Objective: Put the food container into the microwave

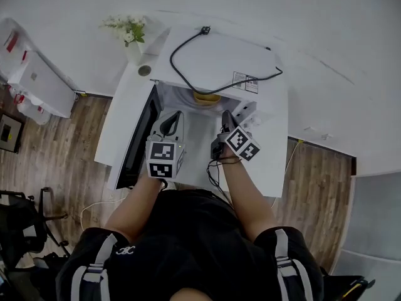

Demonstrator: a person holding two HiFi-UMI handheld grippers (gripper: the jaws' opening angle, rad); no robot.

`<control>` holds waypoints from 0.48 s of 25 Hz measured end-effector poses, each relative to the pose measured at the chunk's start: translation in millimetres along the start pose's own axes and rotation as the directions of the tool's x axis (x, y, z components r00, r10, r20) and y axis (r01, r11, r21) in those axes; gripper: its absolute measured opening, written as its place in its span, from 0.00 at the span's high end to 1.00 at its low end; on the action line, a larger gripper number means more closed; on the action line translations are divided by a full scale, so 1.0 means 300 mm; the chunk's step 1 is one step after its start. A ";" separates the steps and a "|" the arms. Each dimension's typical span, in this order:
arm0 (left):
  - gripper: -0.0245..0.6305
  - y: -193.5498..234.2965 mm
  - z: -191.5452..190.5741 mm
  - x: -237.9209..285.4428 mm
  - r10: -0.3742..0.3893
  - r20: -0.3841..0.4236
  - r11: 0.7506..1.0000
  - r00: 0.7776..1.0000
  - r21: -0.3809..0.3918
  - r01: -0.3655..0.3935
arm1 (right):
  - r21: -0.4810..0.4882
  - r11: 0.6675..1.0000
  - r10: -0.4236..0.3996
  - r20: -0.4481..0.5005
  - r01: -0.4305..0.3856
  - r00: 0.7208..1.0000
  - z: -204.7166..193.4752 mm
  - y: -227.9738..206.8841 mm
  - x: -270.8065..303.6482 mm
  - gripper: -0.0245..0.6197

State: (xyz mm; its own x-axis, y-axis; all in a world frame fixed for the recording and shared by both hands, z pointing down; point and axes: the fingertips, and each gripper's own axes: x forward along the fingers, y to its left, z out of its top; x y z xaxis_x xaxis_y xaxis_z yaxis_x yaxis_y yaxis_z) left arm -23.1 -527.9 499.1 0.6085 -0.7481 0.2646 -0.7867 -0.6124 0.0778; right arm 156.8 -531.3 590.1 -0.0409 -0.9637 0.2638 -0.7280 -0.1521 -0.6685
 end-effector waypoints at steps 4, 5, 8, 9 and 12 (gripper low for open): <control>0.94 -0.060 -0.003 0.017 -0.011 -0.004 1.000 1.000 0.004 0.011 | -0.224 0.972 0.090 0.048 -0.078 0.995 0.098 0.082 -0.092 0.95; 0.94 -0.075 -0.001 0.021 -0.015 -0.004 1.000 1.000 0.007 0.015 | -0.290 0.952 0.113 0.055 -0.093 0.992 0.121 0.106 -0.116 0.95; 0.94 -0.118 0.008 0.032 -0.028 0.002 0.999 1.000 0.019 0.027 | -0.502 0.859 0.158 0.076 -0.099 0.985 0.183 0.175 -0.189 0.95; 0.94 -0.131 0.013 0.037 -0.032 0.005 0.999 0.999 0.022 0.032 | -0.555 0.827 0.165 0.087 -0.090 0.983 0.202 0.192 -0.213 0.95; 0.94 -0.167 0.035 0.052 -0.046 0.020 0.998 0.999 0.032 0.046 | -0.631 0.773 0.179 0.117 -0.065 0.977 0.246 0.218 -0.273 0.95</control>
State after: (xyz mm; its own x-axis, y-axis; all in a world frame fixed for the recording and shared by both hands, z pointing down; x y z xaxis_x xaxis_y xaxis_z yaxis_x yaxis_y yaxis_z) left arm 26.8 -511.4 489.3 0.6462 -0.7240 0.2414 -0.7544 -0.6538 0.0585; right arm 163.0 -478.5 473.3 -0.0896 -0.9944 0.0567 -0.9920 0.0840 -0.0947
